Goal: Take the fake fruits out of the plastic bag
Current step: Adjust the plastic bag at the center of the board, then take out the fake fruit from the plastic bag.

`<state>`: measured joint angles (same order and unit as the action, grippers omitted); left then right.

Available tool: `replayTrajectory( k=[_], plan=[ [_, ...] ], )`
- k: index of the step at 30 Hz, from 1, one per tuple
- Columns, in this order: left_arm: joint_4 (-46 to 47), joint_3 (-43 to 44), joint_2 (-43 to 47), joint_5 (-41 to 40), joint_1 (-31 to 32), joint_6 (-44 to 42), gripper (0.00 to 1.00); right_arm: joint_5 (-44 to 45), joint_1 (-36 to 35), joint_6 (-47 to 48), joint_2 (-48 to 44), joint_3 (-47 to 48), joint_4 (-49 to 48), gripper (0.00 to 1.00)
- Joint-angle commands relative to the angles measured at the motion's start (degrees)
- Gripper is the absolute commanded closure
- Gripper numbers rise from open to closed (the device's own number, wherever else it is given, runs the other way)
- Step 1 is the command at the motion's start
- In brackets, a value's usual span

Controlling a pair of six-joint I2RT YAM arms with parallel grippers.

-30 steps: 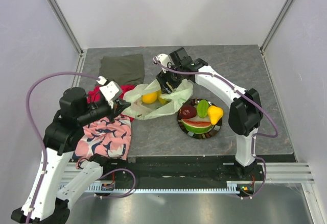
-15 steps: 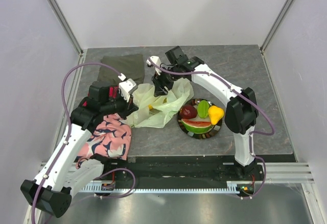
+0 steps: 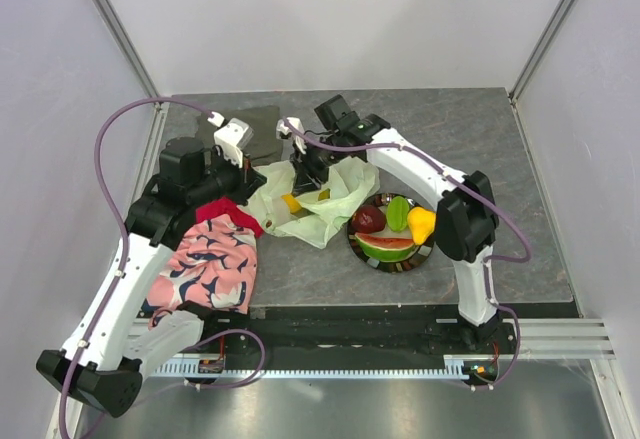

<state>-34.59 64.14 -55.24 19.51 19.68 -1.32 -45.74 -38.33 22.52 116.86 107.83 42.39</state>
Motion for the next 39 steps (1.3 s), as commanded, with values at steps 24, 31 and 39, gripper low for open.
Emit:
replayTrajectory(
  k=[24,31,39],
  plan=[
    [-0.83,0.72,3.3,3.78,-2.19,3.96,0.98,27.28,-3.6,-19.97,13.57,4.76,-10.31,0.12],
    [-8.37,3.01,5.5,5.01,-4.47,2.91,0.98,23.42,-2.9,-21.99,9.62,0.64,-10.57,0.09],
    [-16.74,6.09,9.53,6.86,-5.18,-2.63,0.98,16.99,-2.01,-21.29,7.42,-0.25,-11.01,0.07]
  ],
)
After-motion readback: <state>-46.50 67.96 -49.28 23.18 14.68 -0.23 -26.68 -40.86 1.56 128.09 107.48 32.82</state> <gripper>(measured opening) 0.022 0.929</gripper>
